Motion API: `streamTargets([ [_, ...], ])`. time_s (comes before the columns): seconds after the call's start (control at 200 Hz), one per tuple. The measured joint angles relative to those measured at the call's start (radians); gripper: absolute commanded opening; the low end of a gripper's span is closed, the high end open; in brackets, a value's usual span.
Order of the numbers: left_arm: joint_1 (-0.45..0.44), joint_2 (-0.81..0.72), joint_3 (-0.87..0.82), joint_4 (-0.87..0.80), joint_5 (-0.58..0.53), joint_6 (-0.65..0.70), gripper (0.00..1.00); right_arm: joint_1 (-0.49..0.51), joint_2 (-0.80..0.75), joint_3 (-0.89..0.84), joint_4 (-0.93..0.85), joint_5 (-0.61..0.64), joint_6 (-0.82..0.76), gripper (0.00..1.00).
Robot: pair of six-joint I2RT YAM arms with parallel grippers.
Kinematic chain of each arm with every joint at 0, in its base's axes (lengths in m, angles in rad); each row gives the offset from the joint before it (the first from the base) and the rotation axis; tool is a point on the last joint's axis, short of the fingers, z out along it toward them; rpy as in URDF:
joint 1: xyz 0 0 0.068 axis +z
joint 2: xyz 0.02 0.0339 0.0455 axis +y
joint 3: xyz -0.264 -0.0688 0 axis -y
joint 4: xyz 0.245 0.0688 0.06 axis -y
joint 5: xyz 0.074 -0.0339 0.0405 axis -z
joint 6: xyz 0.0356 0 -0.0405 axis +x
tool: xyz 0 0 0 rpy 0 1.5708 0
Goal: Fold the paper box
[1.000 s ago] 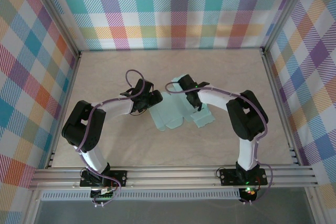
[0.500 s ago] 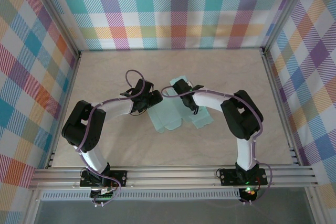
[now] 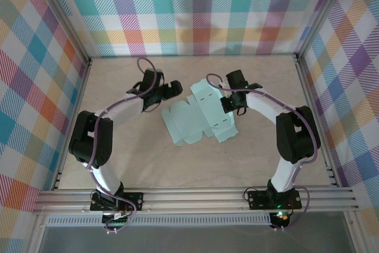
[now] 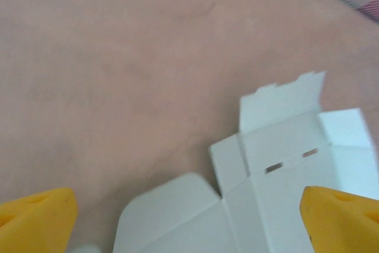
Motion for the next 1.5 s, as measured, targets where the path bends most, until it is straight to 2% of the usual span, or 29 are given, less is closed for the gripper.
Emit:
streamTargets([
  [0.125, 0.014, 0.048, 0.075, -0.004, 0.091, 0.060, 0.91, -0.011, -0.001, -0.004, 0.001, -0.089, -0.023, 0.00],
  [0.215, 0.004, 0.070, 0.082, -0.009, 0.137, 0.098, 0.86, -0.013, -0.004, -0.021, 0.007, -0.145, -0.033, 0.00],
  [0.31, -0.007, 0.081, 0.082, -0.011, 0.177, 0.155, 0.85, -0.018, -0.004, -0.037, 0.002, -0.183, -0.046, 0.00],
  [0.46, -0.052, 0.081, 0.085, 0.001, 0.250, 0.385, 0.85, -0.036, -0.005, -0.039, -0.008, -0.241, -0.060, 0.00],
  [0.615, -0.069, 0.132, 0.190, -0.042, 0.397, 0.594, 0.60, -0.058, -0.007, -0.030, -0.056, -0.347, -0.089, 0.00],
  [0.805, -0.021, 0.250, 0.394, -0.151, 0.563, 0.747, 0.59, -0.097, -0.005, 0.036, -0.144, -0.539, -0.122, 0.00],
  [1.0, 0.003, 0.333, 0.534, -0.339, 0.661, 0.887, 0.56, -0.142, 0.013, 0.076, -0.164, -0.674, -0.127, 0.00],
  [1.185, 0.003, 0.363, 0.569, -0.429, 0.732, 0.943, 0.38, -0.156, 0.040, 0.090, -0.191, -0.731, -0.127, 0.00],
  [1.245, 0.003, 0.371, 0.587, -0.450, 0.749, 0.954, 0.39, -0.157, 0.046, 0.095, -0.199, -0.743, -0.127, 0.00],
  [1.335, 0.003, 0.385, 0.617, -0.472, 0.760, 0.966, 0.47, -0.157, 0.050, 0.103, -0.209, -0.760, -0.130, 0.00],
  [1.5, 0.003, 0.410, 0.652, -0.483, 0.762, 0.967, 0.48, -0.157, 0.057, 0.117, -0.228, -0.792, -0.135, 0.00],
])
